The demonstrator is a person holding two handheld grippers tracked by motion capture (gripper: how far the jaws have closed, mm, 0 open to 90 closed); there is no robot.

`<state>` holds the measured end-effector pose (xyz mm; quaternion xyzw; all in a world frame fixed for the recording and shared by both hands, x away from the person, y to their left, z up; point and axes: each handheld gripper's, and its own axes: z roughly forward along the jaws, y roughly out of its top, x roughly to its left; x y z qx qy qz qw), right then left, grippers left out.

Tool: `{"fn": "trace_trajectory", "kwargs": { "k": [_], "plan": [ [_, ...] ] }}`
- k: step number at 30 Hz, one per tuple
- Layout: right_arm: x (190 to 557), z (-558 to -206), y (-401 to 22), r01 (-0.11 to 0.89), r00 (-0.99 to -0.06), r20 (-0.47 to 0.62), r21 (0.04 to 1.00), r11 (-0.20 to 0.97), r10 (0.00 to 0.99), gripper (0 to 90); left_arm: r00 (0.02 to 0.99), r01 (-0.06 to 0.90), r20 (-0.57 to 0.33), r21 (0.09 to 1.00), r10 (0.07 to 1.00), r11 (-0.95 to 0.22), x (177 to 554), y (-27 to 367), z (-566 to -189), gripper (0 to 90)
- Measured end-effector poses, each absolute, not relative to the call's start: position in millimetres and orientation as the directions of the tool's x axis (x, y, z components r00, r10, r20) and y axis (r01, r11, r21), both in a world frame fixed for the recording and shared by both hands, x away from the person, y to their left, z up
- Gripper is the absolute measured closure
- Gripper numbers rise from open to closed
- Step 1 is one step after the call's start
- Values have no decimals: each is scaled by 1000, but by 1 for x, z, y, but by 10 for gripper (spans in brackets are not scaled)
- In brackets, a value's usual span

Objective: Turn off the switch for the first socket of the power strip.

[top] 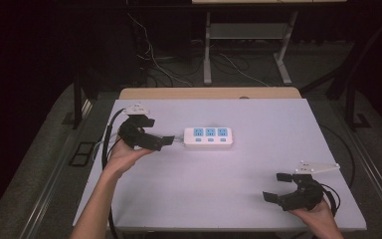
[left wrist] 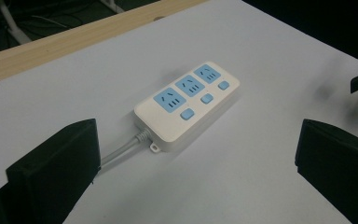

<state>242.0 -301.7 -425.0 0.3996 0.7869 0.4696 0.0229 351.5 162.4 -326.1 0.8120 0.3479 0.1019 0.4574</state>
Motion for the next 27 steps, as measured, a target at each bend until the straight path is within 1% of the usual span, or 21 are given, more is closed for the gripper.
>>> {"fn": "trace_trajectory", "kwargs": {
  "k": [13, 27],
  "plan": [
    [242, -425, -299, 607, -682, 338, 757, 243, 649, 2, 739, 442, -141, 839, 659, -317, 318, 172, -344, 0],
    [242, -425, -299, 608, -680, 338, 756, 242, 650, 2, 729, 452, -174, 849, 662, -274, 292, 184, -368, 0]
  ]
}}
